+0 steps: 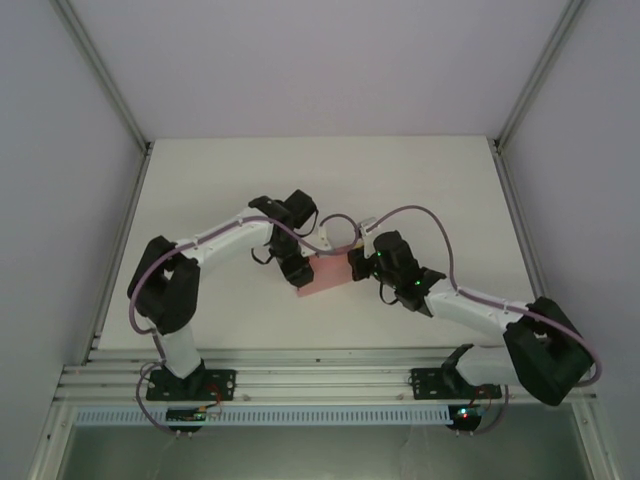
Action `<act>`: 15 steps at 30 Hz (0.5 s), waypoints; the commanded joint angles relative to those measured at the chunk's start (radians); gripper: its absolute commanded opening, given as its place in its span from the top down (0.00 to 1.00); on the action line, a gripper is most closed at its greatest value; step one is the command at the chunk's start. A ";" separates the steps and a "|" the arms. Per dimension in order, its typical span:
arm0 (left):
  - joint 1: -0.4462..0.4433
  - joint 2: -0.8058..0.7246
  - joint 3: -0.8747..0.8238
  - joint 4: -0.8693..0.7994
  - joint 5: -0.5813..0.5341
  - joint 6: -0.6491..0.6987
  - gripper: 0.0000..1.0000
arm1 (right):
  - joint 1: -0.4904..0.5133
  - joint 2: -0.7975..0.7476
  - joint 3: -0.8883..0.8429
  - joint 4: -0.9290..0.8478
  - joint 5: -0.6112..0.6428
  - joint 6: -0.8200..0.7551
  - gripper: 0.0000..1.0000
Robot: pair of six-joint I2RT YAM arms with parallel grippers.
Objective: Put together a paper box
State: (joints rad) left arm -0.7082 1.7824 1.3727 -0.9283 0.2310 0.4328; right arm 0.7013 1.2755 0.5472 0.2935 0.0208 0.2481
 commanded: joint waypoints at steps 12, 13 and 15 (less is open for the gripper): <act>0.002 -0.054 0.045 0.096 -0.060 -0.073 0.22 | 0.096 -0.029 -0.047 -0.320 0.065 0.069 1.00; -0.002 -0.072 0.039 0.094 -0.064 -0.082 0.12 | 0.102 -0.035 -0.041 -0.325 0.085 0.068 1.00; -0.009 -0.123 0.010 0.104 -0.069 -0.111 0.00 | 0.106 -0.042 -0.031 -0.339 0.107 0.067 1.00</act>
State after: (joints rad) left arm -0.7090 1.7561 1.3777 -0.8680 0.1818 0.3698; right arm 0.7837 1.2140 0.5396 0.2058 0.1219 0.3035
